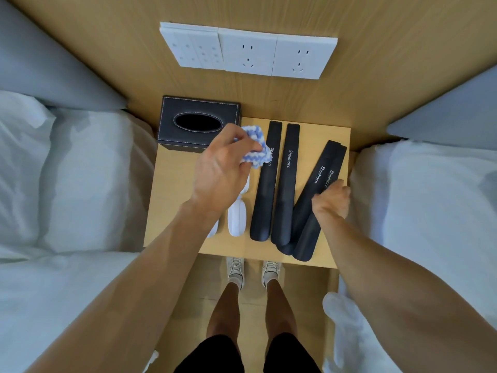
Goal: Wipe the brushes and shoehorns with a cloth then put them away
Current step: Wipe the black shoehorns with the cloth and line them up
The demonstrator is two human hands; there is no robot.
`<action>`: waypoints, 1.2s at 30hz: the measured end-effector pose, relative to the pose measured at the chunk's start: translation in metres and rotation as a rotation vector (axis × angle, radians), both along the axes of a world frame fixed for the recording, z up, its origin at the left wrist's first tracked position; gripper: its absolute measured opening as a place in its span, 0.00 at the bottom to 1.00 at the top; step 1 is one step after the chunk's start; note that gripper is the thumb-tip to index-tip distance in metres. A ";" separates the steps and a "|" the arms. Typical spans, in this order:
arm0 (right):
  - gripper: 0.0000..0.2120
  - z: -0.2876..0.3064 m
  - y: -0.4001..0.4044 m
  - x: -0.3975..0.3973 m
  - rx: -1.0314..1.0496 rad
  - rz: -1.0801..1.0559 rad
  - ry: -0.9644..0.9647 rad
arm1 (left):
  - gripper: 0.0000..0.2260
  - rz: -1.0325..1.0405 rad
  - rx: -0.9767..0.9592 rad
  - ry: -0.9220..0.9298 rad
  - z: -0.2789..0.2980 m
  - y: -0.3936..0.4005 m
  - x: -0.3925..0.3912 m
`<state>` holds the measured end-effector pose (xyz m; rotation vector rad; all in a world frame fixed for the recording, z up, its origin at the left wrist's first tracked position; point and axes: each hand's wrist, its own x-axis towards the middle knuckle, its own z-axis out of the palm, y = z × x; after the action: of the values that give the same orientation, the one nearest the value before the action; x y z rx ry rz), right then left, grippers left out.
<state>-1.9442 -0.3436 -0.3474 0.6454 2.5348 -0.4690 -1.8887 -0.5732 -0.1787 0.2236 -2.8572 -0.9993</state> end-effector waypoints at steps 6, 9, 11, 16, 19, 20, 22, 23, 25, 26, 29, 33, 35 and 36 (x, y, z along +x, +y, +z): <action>0.24 -0.005 0.021 0.010 -0.073 -0.096 -0.061 | 0.11 -0.002 0.019 -0.021 -0.001 0.005 0.005; 0.20 -0.004 0.020 0.012 0.021 0.032 0.005 | 0.12 0.000 0.024 -0.035 -0.002 0.008 0.009; 0.18 -0.003 0.017 0.013 0.031 0.114 0.011 | 0.12 0.001 0.027 -0.035 -0.002 0.010 0.012; 0.17 -0.009 0.014 0.017 0.019 0.152 -0.151 | 0.11 -0.001 0.015 -0.037 -0.001 0.015 0.018; 0.13 -0.008 0.018 0.014 -0.042 0.096 -0.122 | 0.10 -0.004 -0.001 -0.039 0.003 0.017 0.019; 0.11 -0.006 0.019 0.013 -0.074 0.076 -0.101 | 0.10 -0.006 -0.003 -0.037 0.004 0.018 0.020; 0.08 -0.001 0.022 0.012 -0.156 0.004 -0.060 | 0.10 -0.002 0.005 -0.025 0.009 0.022 0.019; 0.07 0.001 0.024 0.011 -0.193 -0.029 -0.044 | 0.11 0.001 0.009 -0.017 0.012 0.024 0.019; 0.06 0.007 0.026 0.009 -0.244 -0.070 -0.023 | 0.12 0.000 0.017 -0.002 0.017 0.028 0.018; 0.06 0.012 0.027 0.008 -0.262 -0.073 -0.021 | 0.12 -0.002 0.020 0.006 0.021 0.030 0.017; 0.11 0.026 0.024 0.007 -0.257 -0.002 -0.029 | 0.12 -0.011 0.016 0.041 0.030 0.035 0.014; 0.15 0.048 0.023 0.010 -0.145 0.097 -0.005 | 0.12 -0.023 0.023 0.083 0.041 0.037 0.013; 0.13 0.059 0.027 0.011 -0.192 0.071 0.016 | 0.12 -0.025 0.020 0.100 0.048 0.037 0.013; 0.10 0.066 0.029 0.012 -0.228 0.051 0.045 | 0.11 -0.023 0.018 0.108 0.054 0.037 0.013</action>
<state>-1.9320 -0.3141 -0.2817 0.4885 2.4832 -0.7478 -1.8761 -0.5359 -0.1247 0.1349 -2.7610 -1.0093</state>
